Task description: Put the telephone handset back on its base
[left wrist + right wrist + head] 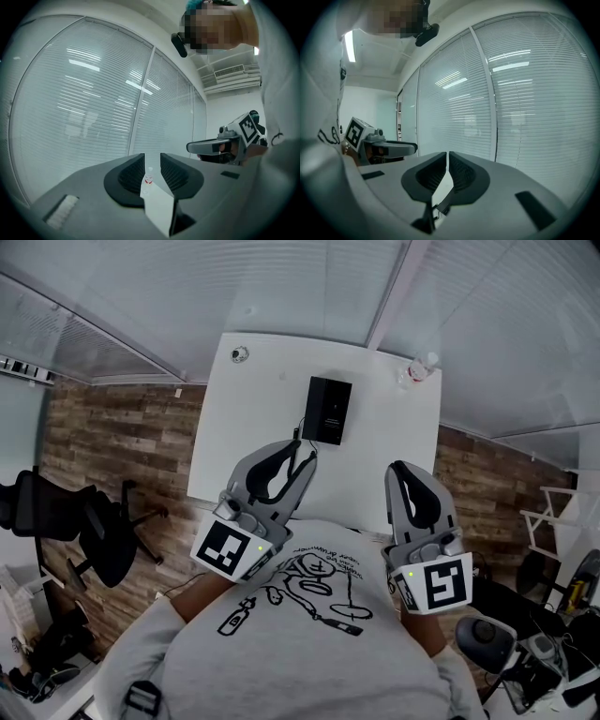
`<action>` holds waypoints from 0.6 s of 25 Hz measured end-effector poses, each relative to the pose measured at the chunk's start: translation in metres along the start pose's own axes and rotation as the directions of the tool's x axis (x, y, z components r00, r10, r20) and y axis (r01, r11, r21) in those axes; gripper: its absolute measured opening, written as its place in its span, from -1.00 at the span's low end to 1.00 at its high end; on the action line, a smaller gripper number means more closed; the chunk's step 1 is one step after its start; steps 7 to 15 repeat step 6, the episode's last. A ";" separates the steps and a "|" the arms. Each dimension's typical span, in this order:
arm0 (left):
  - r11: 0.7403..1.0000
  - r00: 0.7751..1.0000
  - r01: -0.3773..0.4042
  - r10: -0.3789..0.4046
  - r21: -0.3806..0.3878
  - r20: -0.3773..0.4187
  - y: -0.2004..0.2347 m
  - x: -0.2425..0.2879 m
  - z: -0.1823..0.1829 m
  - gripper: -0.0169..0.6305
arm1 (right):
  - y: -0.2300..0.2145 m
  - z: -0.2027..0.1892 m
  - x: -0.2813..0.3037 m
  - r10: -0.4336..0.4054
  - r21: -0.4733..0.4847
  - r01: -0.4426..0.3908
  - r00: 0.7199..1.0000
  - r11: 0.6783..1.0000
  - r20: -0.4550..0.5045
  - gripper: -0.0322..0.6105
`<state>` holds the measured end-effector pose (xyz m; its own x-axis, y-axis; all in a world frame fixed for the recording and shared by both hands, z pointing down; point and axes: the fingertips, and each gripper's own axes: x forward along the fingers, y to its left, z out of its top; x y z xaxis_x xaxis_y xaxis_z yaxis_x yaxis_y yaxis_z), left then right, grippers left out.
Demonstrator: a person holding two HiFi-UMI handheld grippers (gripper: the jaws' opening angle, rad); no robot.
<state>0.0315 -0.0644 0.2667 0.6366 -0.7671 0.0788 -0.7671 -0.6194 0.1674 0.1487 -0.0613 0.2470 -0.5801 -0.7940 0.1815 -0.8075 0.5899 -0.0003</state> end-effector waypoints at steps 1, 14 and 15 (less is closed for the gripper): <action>1.000 1.000 -0.001 0.001 0.000 -0.001 0.001 0.000 0.001 -0.63 | -0.001 0.001 0.001 0.000 -0.001 0.000 1.000 1.000 0.000 -0.86; 1.000 1.000 -0.002 0.002 0.004 0.000 0.002 -0.002 0.000 -0.63 | 0.002 0.000 0.001 0.001 -0.007 -0.001 1.000 1.000 -0.003 -0.86; 1.000 1.000 -0.002 0.002 0.004 0.000 0.002 -0.002 0.000 -0.63 | 0.002 0.000 0.001 0.001 -0.007 -0.001 1.000 1.000 -0.003 -0.86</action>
